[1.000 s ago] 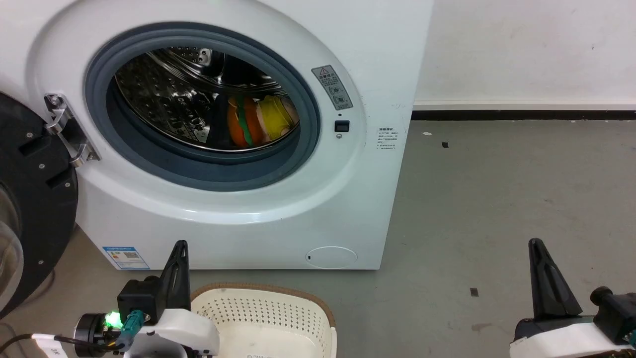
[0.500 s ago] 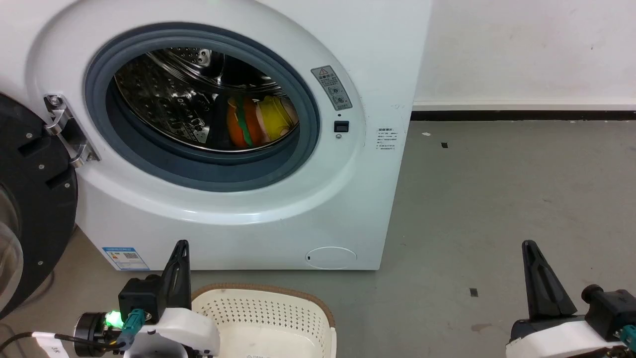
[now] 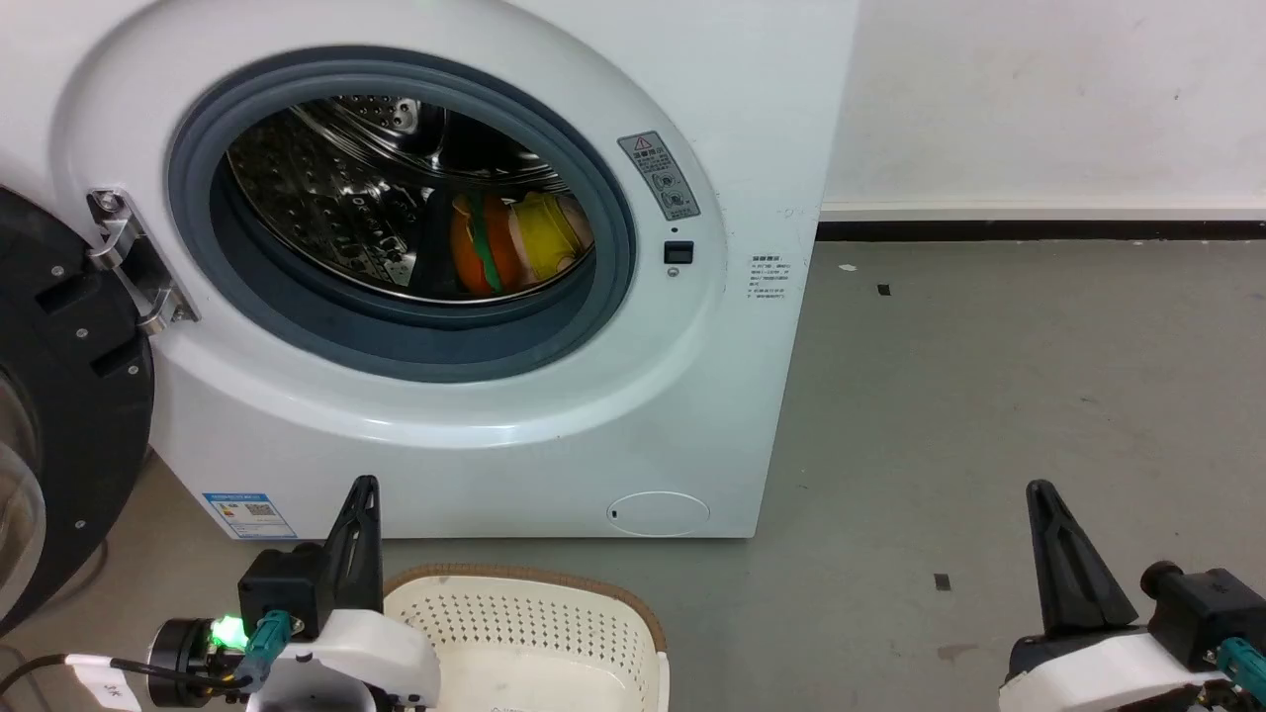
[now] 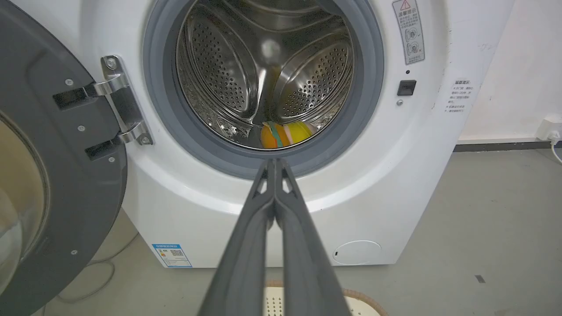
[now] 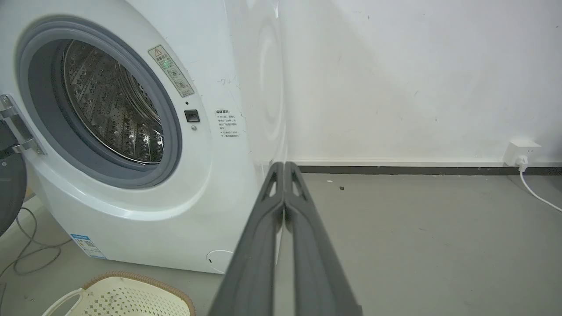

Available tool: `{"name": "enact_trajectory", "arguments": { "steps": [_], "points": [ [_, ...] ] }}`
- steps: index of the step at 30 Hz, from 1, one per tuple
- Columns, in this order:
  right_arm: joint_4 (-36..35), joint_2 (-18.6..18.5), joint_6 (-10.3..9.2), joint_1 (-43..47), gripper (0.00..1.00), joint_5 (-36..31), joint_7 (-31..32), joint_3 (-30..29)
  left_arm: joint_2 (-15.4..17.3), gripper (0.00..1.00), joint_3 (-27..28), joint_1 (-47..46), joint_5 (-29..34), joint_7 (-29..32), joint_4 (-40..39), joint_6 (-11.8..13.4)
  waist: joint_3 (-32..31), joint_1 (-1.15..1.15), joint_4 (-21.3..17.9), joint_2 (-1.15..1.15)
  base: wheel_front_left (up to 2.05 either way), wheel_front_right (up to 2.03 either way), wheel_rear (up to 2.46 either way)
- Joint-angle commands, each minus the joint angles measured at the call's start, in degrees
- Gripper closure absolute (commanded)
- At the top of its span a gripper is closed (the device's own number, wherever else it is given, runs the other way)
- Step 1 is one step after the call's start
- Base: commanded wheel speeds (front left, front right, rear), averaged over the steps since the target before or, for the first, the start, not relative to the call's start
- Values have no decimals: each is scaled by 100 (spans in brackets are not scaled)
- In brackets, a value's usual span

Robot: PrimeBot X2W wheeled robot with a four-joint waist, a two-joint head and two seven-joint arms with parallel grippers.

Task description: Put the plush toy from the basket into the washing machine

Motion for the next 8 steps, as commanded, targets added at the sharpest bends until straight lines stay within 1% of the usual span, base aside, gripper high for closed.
{"name": "enact_trajectory", "arguments": {
  "steps": [1, 8],
  "points": [
    [14, -1, 2, -116, 100, -72, 44, 25, -28, 100, -6, 83, 37, 41, -68, -15, -1, 0, -1, 0, 0, 0, 0],
    [16, -1, 3, -133, 100, -151, 127, 53, -36, 100, -13, 101, 52, 123, -146, -17, -5, 0, -5, 0, 0, 0, 0]
  ]
}}
